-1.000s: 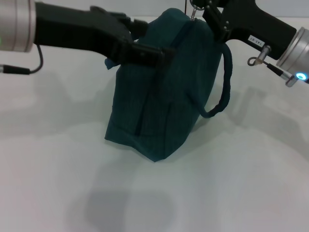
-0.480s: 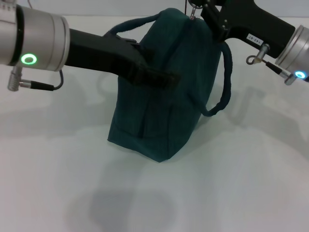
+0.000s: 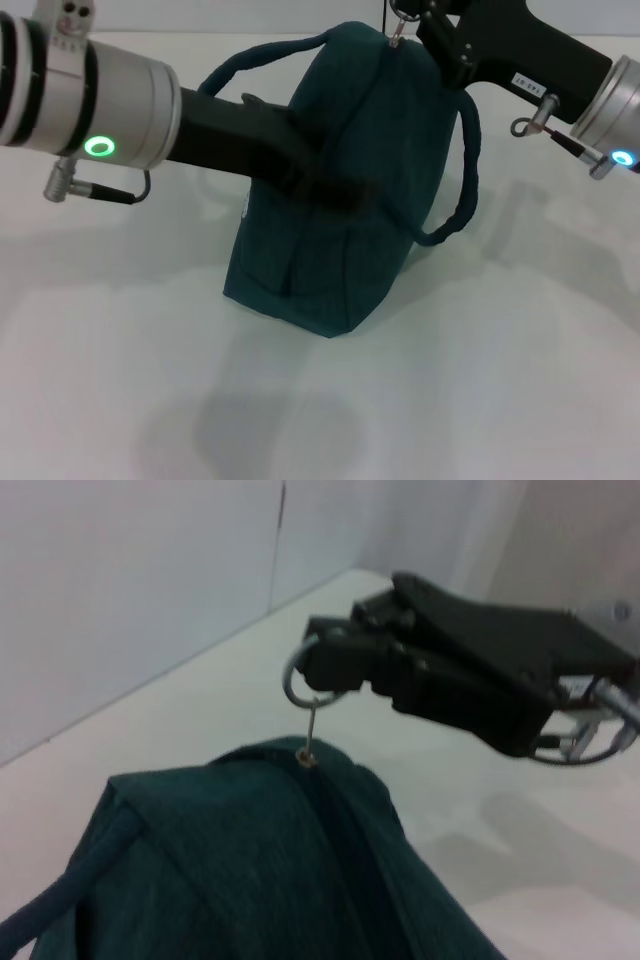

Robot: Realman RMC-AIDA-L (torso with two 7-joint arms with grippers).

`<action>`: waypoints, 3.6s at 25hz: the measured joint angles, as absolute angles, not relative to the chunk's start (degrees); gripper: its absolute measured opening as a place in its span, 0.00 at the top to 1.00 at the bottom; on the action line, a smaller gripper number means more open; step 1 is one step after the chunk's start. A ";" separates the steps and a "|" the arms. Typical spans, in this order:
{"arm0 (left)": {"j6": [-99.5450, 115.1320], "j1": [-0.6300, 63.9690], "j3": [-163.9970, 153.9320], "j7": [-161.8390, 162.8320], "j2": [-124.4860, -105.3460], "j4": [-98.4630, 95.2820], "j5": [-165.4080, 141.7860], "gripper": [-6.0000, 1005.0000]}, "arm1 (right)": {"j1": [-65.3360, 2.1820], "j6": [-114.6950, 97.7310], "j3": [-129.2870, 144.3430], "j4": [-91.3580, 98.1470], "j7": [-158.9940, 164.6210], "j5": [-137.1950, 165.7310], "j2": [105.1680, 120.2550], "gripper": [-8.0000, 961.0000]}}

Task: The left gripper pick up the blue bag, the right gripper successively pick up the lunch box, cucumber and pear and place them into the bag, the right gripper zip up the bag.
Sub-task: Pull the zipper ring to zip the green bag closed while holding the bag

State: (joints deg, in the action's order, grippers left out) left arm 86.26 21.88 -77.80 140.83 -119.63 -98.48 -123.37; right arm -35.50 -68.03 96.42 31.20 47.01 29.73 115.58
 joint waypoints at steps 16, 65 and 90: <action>82.42 20.13 -81.43 140.51 -119.71 -98.52 -124.81 0.26 | -34.59 -69.45 96.48 31.20 47.25 29.73 115.77 0.92; 75.55 19.54 -79.29 137.12 -119.59 -97.79 -125.21 0.95 | -32.27 -72.75 88.57 23.68 57.45 27.33 115.77 0.89; 72.13 15.91 -79.67 128.40 -119.71 -102.23 -113.96 0.95 | -32.42 -69.44 88.63 16.43 72.37 20.01 115.84 0.88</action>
